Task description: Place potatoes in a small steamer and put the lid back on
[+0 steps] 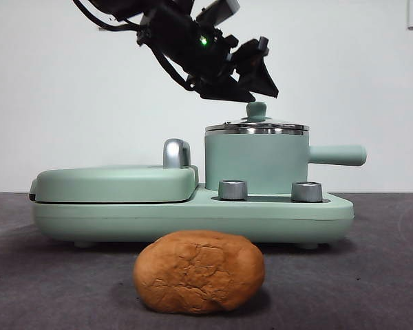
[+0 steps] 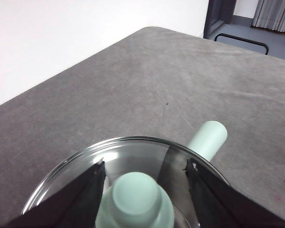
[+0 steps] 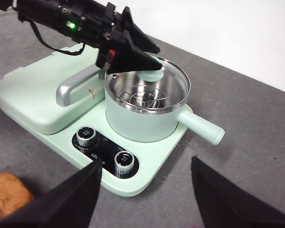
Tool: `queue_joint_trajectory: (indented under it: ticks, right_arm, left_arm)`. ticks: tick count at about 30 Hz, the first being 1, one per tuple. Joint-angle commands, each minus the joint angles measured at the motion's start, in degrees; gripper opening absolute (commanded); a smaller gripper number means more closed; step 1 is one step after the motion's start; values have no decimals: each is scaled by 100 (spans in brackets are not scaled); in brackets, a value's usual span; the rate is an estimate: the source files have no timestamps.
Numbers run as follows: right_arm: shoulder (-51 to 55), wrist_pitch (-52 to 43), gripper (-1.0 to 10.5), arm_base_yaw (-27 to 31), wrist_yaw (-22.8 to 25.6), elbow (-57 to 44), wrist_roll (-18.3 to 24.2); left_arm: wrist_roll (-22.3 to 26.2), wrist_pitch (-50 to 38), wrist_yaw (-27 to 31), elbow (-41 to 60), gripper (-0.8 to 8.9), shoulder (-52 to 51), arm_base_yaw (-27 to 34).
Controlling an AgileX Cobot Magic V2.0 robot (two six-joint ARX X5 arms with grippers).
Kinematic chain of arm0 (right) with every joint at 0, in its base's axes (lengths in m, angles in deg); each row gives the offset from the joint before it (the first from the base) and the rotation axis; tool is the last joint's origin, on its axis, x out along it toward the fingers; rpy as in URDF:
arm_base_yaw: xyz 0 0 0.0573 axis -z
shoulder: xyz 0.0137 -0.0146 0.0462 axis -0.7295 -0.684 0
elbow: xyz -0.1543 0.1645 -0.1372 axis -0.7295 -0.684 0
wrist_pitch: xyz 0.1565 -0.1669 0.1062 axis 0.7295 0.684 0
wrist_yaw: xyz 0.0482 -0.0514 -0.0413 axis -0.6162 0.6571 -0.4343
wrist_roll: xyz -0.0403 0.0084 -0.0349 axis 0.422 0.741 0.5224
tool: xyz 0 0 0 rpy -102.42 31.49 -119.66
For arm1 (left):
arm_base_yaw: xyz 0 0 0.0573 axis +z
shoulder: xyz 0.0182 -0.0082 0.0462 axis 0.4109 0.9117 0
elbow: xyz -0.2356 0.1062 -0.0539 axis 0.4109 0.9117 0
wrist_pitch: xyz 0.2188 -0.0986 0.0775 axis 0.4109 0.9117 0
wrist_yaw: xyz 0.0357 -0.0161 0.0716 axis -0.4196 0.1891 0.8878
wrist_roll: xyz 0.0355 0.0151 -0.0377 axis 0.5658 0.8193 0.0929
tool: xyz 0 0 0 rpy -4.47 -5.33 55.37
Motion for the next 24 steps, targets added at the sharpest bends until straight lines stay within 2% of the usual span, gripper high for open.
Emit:
queue_joint_trajectory:
  ticks: [1,24]
  right_arm:
    - [-17,-15,294,-13,22,101,-96]
    - [-17,0,294,-13,28,101,-96]
  left_arm:
    - [24,-105,20,-177,273,219,-2]
    - [20,24,33,-177,273,385,111]
